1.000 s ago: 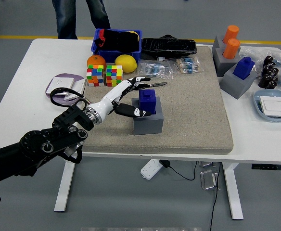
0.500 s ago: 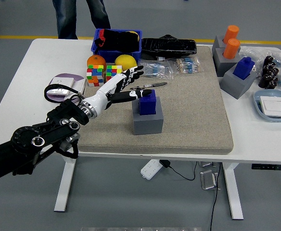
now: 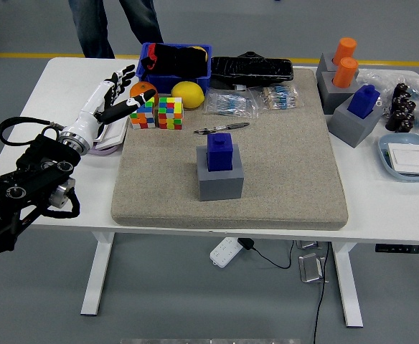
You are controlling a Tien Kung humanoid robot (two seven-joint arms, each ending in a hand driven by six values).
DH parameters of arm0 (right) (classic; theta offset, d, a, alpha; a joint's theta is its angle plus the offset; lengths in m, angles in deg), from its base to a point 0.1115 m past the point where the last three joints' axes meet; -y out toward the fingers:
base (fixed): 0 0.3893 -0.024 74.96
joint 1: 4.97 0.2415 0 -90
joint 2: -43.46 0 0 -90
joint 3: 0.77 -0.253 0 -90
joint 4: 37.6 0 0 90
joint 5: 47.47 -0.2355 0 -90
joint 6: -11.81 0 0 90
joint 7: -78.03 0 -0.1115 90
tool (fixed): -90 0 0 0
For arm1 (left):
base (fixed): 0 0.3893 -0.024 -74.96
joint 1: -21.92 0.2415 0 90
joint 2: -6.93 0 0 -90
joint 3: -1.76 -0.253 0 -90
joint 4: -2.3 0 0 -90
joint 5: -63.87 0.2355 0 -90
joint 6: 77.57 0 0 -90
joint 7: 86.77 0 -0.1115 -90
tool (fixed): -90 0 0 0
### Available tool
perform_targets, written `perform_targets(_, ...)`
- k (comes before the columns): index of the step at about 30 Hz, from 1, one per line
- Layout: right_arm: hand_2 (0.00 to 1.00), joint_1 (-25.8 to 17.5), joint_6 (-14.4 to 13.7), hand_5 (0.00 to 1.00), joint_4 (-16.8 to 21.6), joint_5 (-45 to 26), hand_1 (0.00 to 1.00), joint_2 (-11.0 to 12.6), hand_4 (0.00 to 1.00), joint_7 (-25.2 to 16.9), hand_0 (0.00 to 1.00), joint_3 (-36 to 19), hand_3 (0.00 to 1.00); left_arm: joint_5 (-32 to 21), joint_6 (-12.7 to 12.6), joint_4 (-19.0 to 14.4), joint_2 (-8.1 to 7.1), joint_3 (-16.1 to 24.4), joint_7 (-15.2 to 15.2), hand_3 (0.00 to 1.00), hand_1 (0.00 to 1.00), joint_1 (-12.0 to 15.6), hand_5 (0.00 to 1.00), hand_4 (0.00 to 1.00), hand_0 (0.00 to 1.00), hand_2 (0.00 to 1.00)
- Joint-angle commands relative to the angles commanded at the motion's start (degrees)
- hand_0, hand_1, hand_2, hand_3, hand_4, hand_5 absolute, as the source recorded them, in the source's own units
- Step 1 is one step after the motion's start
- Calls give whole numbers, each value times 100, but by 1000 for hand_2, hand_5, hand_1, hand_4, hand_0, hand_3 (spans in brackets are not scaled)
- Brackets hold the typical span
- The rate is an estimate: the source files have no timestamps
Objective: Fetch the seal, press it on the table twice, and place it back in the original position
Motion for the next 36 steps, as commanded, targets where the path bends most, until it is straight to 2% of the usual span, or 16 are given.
perform_targets(3, 674, -18, -10, 529, -9, 28, 698, -22, 787, 13, 795, -37, 638, -30, 0, 146, -119, 90, 35, 933, 984, -6, 235, 874, 987, 950)
perform_targets(7, 674, -30, -15, 530, -23, 66, 697, -66, 787, 37, 795, -106, 638, -53, 3, 348, -207, 155, 72, 933, 975, -12, 228, 861, 981, 943)
perform_targets(14, 674, -38, -15, 532, -38, 105, 698, -87, 786, 59, 795, -179, 639, -299, 45, 724, -301, -37, 260, 933, 971, -25, 226, 858, 977, 940)
perform_targets(22, 674, -35, -28, 532, -38, 121, 697, -78, 785, 67, 795, -223, 638, -364, 95, 834, -374, -62, 294, 935, 965, -48, 225, 860, 975, 935)
perform_targets(36, 674, 37, -15, 535, -64, 66, 697, -71, 783, 81, 795, -156, 639, -321, 42, 888, -538, 96, 307, 937, 956, -49, 230, 854, 968, 931)
